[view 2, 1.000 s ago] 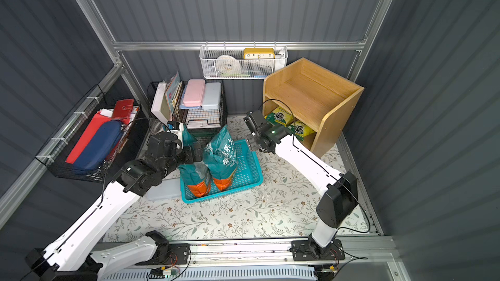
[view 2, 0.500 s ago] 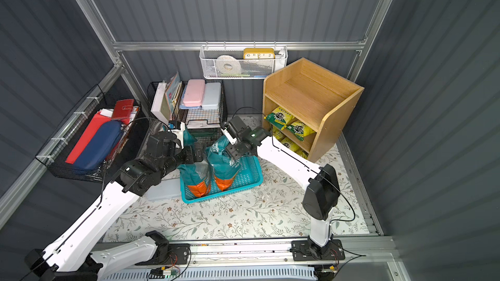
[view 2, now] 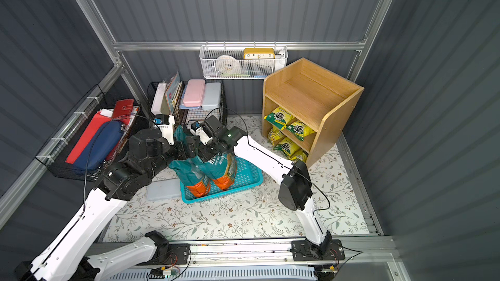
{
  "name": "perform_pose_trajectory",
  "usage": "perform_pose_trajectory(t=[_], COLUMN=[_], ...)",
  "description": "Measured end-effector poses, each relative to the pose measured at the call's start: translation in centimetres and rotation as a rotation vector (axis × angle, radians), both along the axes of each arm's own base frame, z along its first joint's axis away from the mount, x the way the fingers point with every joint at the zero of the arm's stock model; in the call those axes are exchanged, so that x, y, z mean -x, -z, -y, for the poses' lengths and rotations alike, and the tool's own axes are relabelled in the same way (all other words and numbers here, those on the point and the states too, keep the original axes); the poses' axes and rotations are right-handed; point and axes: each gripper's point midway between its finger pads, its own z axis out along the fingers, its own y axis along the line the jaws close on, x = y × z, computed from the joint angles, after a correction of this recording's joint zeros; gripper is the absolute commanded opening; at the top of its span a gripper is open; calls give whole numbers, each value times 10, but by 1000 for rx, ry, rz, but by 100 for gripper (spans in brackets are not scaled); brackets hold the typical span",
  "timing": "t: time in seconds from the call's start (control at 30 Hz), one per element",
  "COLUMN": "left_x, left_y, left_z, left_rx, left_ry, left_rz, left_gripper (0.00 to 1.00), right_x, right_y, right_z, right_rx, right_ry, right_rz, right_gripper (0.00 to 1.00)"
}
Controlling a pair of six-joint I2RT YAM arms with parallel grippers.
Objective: Take down the fertilizer bag from the shelf
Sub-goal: Place the fertilizer bag in the storage box.
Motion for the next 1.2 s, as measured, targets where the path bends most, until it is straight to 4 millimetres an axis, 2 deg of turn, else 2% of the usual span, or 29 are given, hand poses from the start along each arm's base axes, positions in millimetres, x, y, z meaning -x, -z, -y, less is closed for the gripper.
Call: perform_pose_trajectory(t=[0.17, 0.37, 0.47, 0.57, 0.7, 0.83, 0.87, 0.93, 1.03, 1.1, 1.2], left_x=[1, 0, -2, -4, -6, -9, -10, -11, -15, -18, -21], left_y=[3, 8, 13, 14, -1, 11, 16, 26, 38, 44, 55], left_z=[2, 9, 14, 20, 30, 32, 35, 42, 58, 69, 81], left_rx=[1, 5, 4, 23, 73, 55, 49, 39, 34, 39, 46], left_ry=[12, 41, 55, 73, 104, 110, 120, 148, 204, 243, 283], left_rz=[-9, -27, -44, -53, -10, -50, -67, -103, -159, -191, -235], left_gripper=[99, 99, 99, 99, 99, 99, 99, 99, 99, 99, 99], right_x=[3, 5, 7, 6, -4, -26, -33, -48, -64, -65, -60], right_y=[4, -7, -19, -47, -79, -100, -102, -98, -77, -57, -39], right_z=[-5, 3, 16, 34, 72, 123, 141, 178, 238, 271, 306], right_rx=[-46, -48, -44, -69, -77, -32, 6, 112, 340, 500, 687], right_ry=[-4, 8, 27, 47, 106, 218, 262, 358, 491, 540, 572], right_rz=[-58, -38, -23, 18, 80, 155, 177, 220, 267, 270, 270], right_gripper=[64, 68, 70, 71, 71, 71, 70, 70, 68, 67, 66])
